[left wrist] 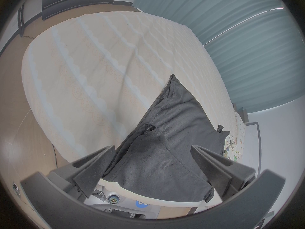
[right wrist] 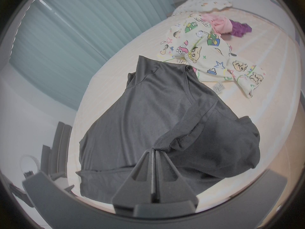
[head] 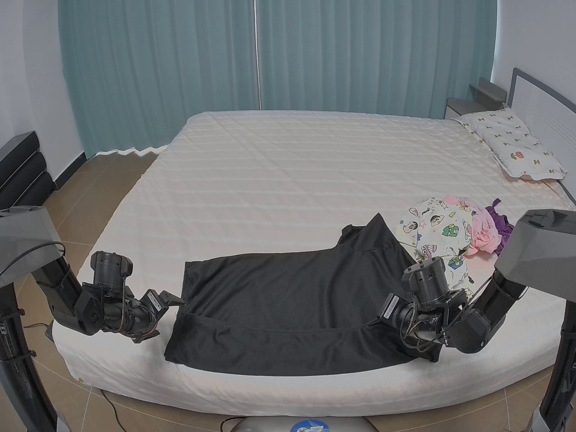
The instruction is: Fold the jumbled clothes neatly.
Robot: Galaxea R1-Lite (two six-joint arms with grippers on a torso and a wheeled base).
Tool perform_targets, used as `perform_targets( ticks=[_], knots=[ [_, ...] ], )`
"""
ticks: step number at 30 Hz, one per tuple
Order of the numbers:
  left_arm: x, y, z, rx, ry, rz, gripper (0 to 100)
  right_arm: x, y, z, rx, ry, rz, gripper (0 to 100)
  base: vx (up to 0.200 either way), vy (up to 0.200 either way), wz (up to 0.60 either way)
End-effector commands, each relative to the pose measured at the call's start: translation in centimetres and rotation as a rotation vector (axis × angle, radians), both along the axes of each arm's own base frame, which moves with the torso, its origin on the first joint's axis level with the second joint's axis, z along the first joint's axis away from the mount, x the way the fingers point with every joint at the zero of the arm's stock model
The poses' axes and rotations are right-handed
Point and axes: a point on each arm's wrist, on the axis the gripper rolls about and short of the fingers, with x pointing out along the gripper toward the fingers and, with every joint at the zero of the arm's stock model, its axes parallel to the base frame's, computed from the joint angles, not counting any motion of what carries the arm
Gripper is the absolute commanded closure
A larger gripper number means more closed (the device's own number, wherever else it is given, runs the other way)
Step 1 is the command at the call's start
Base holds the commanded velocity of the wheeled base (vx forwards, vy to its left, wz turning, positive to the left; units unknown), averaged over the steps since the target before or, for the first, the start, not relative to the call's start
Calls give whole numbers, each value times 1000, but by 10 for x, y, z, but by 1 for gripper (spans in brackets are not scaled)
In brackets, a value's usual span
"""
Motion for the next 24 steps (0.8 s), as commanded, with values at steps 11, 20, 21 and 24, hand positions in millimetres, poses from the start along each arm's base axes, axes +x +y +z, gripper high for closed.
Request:
perform_targets(
  ticks=[11,20,21,24],
  knots=[
    [0,0,0,0,0,0,0,-11,11,3,22,34,11,0,0,0,0],
    [0,0,0,0,0,0,0,31,-49,-19,112,95,-201,0,0,0,0],
    [0,0,0,0,0,0,0,34,-51,-22,117,98,-204,0,0,0,0],
    [0,0,0,-1,2,1,0,40,-53,-32,125,93,-206,0,0,0,0]
  ],
)
